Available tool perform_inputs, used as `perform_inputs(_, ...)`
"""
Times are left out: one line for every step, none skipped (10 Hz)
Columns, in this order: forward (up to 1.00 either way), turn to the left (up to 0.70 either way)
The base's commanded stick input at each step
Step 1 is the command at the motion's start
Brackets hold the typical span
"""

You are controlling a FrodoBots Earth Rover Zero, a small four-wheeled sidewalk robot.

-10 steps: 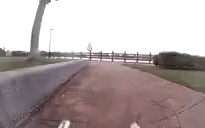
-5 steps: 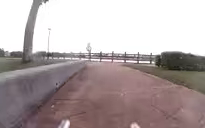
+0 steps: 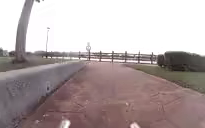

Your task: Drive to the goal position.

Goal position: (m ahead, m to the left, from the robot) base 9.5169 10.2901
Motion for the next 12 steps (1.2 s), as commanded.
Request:
perform_inputs(0.70,0.07)
perform_inputs(0.70,0.07)
perform_inputs(0.70,0.07)
perform_inputs(0.70,0.07)
perform_inputs(0.70,0.07)
perform_inputs(0.70,0.07)
perform_inputs(0.70,0.07)
perform_inputs(0.70,0.07)
perform_inputs(0.70,0.07)
perform_inputs(0.70,0.07)
perform_inputs(0.70,0.07)
perform_inputs(0.70,0.07)
